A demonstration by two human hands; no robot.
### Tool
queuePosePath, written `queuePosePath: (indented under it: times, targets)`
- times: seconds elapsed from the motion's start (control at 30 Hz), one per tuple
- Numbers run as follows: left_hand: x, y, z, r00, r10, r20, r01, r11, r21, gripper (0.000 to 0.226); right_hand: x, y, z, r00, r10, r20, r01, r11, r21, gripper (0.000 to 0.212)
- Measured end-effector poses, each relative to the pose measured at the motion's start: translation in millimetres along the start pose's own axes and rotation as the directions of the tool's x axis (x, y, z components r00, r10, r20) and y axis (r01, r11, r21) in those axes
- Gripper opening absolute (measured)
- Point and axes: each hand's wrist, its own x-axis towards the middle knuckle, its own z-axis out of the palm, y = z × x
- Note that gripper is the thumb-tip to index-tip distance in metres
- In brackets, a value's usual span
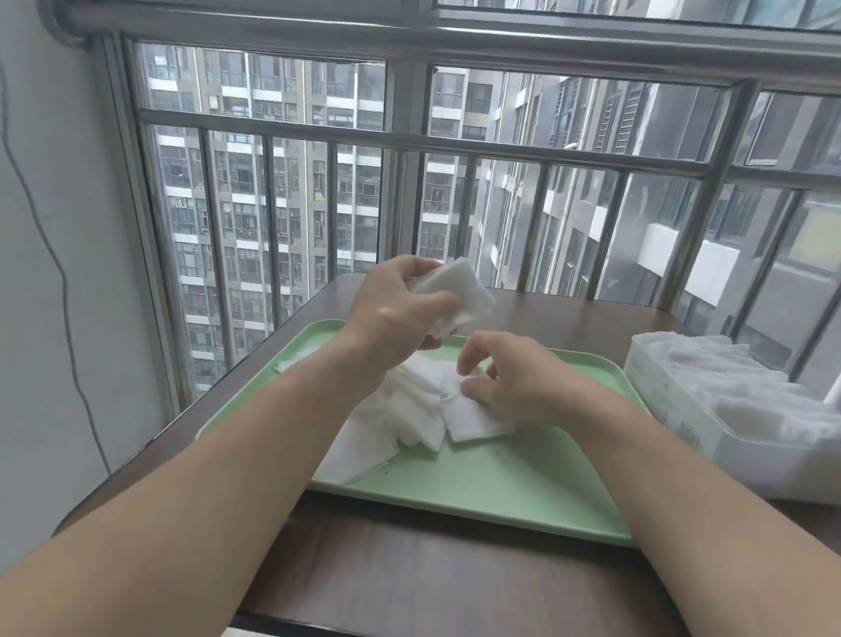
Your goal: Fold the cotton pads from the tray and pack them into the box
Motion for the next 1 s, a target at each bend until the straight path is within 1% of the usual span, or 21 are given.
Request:
queuePosePath:
  times: [0.07, 0.13, 0.17, 0.2, 0.3, 0.33, 0.4, 0.43, 0.5, 0.53, 0.57, 0.63, 0.7, 0.77, 0.8, 0.9, 0.93, 1.0]
  targets:
    - [-0.5, 0.9, -0.4, 1.0, -0.003, -0.003, 0.003, 1.0, -0.005, 0.033, 1.4, -0.2, -0.5, 1.0, 0.02, 0.005, -0.02, 0.994, 0.112, 0.024]
    - [-0.9, 1.5, -0.3, 1.0, -0.011, -0.009, 0.011, 1.0, -0.02, 0.032, 1.7, 0.8, -2.3, 0.999, 0.036, -0.001, -0.035, 0.981, 0.191, 0.037]
    - [-1.0, 1.9, -0.6, 1.0, -0.021, -0.014, 0.021, 0.999, -0.036, 0.034, 1.1, 1.4, -4.3, 0.999, 0.048, -0.009, -0.045, 0.972, 0.231, 0.04]
    - [-0.8, 1.9, -0.9, 0.999, -0.035, -0.019, 0.034, 0.998, -0.058, 0.035, 0.8, 3.6, -6.5, 0.998, 0.059, -0.015, -0.052, 0.959, 0.277, 0.039]
    - [0.5, 2.2, -2.5, 0.996, -0.075, -0.045, 0.07, 0.991, -0.118, 0.04, -1.4, 9.1, -13.7, 0.994, 0.098, -0.053, -0.07, 0.916, 0.394, 0.012]
    - [1.2, 1.9, -2.9, 0.995, -0.083, -0.057, 0.075, 0.989, -0.126, 0.041, -2.6, 10.0, -15.4, 0.991, 0.114, -0.076, -0.07, 0.898, 0.434, 0.008]
    - [2.1, 0.9, -3.3, 0.993, -0.092, -0.073, 0.082, 0.988, -0.133, 0.041, -2.9, 11.6, -17.3, 0.985, 0.132, -0.108, -0.055, 0.848, 0.527, 0.03]
    - [2.2, 0.6, -3.4, 0.993, -0.097, -0.075, 0.086, 0.987, -0.133, 0.041, -2.9, 11.2, -18.1, 0.983, 0.138, -0.119, -0.046, 0.82, 0.571, 0.032]
    - [2.0, 0.1, -3.9, 0.993, -0.093, -0.07, 0.084, 0.989, -0.123, 0.039, -3.2, 10.5, -19.1, 0.981, 0.129, -0.149, 0.001, 0.753, 0.658, 0.015]
    - [1.4, 0.4, -4.1, 0.995, -0.082, -0.065, 0.074, 0.991, -0.112, 0.037, -2.9, 10.3, -20.2, 0.979, 0.128, -0.161, 0.024, 0.708, 0.706, 0.012]
    - [0.5, 0.7, -3.9, 0.996, -0.07, -0.059, 0.063, 0.993, -0.102, 0.033, -3.5, 10.0, -21.3, 0.978, 0.129, -0.166, 0.042, 0.653, 0.756, 0.014]
    - [-0.4, 0.6, -3.5, 0.998, -0.047, -0.047, 0.043, 0.995, -0.092, 0.016, -4.7, 9.8, -24.2, 0.981, 0.111, -0.162, 0.074, 0.554, 0.829, 0.019]
    - [-0.9, 0.4, -2.7, 0.999, -0.037, -0.038, 0.033, 0.995, -0.099, 0.011, -7.1, 8.3, -26.6, 0.987, 0.068, -0.144, 0.094, 0.477, 0.874, 0.018]
    - [0.1, -0.3, -2.9, 0.999, -0.041, -0.023, 0.039, 0.994, -0.106, 0.011, -9.7, 5.2, -27.0, 0.99, 0.02, -0.138, 0.116, 0.433, 0.894, 0.016]
    - [0.5, -0.5, -2.7, 0.999, -0.047, -0.01, 0.045, 0.994, -0.101, 0.015, -10.0, 4.8, -26.7, 0.991, 0.004, -0.137, 0.122, 0.423, 0.898, 0.019]
    - [1.7, -1.1, -0.4, 0.998, -0.055, 0.024, 0.056, 0.994, -0.09, 0.025, -11.0, 1.7, -27.2, 0.989, -0.005, -0.145, 0.135, 0.394, 0.909, 0.039]
    - [1.9, -1.6, 0.3, 0.998, -0.051, 0.023, 0.053, 0.995, -0.079, 0.027, -10.4, 2.1, -27.8, 0.988, -0.004, -0.155, 0.144, 0.385, 0.912, 0.042]
    - [2.1, -3.1, 0.4, 0.999, -0.033, 0.004, 0.033, 0.998, -0.049, 0.029, -10.4, 3.6, -29.9, 0.982, -0.003, -0.188, 0.176, 0.366, 0.914, 0.042]
